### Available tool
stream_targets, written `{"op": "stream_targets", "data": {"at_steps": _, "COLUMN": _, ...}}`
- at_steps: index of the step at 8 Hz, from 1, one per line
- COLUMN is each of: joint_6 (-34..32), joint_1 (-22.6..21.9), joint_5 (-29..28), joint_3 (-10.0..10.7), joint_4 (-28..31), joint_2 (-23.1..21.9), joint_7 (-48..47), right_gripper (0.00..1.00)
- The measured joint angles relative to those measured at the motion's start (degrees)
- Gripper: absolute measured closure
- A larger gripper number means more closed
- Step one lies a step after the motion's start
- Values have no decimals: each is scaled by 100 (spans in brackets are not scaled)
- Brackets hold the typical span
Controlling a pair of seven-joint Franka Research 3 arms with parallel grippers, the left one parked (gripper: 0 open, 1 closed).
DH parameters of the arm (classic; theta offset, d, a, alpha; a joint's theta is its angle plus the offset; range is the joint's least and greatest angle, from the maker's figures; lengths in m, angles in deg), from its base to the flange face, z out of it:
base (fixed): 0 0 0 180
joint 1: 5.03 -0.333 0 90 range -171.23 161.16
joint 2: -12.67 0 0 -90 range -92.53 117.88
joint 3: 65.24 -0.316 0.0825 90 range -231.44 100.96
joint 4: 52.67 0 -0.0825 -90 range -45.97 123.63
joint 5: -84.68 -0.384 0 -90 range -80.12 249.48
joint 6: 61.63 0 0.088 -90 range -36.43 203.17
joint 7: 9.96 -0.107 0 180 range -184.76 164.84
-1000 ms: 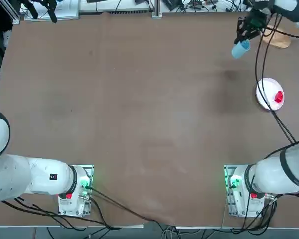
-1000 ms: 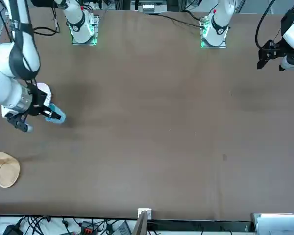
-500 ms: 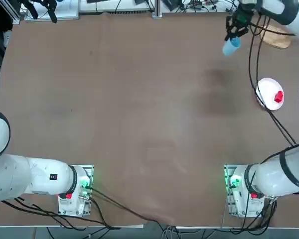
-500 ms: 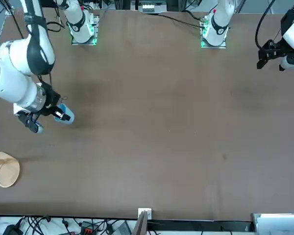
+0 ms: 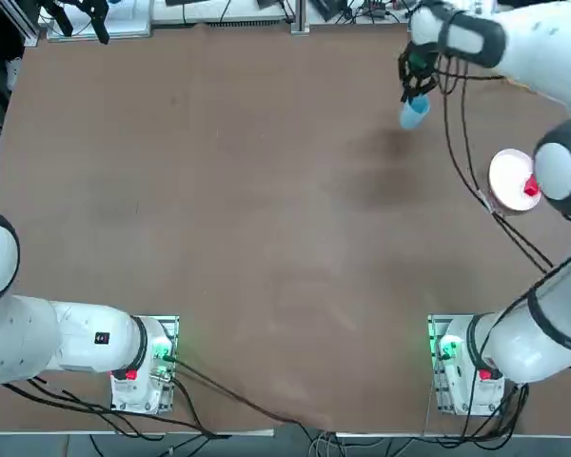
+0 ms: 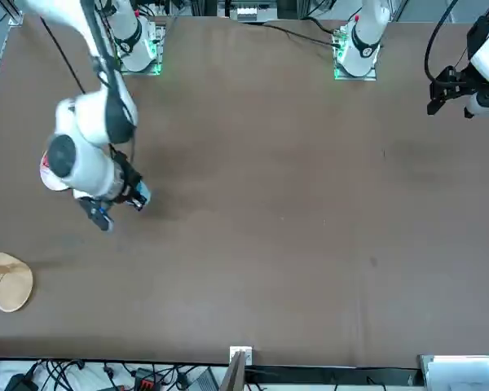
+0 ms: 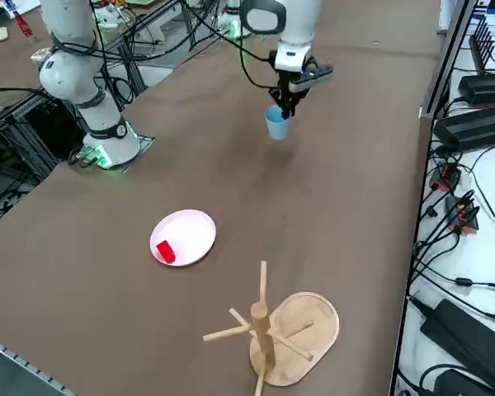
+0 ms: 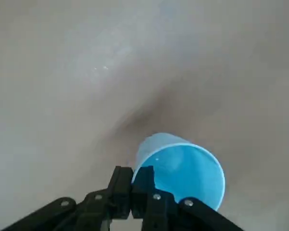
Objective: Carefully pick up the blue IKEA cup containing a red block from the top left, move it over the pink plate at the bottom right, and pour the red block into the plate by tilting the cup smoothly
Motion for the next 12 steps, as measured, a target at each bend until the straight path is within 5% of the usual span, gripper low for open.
{"op": "stream_targets", "data": {"at_steps": 4, "joint_6": 225, "joint_1": -55, "joint_5": 240, "joint_3": 78, "joint_4": -105, "joint_2": 575, "joint_7": -277, "right_gripper": 97}}
{"op": "stream_targets", "data": {"at_steps": 12, "joint_6": 330, "joint_1": -119, "joint_5": 469, "joint_3": 79, "joint_4": -128, "joint_2": 787, "joint_7": -526, "right_gripper": 97}}
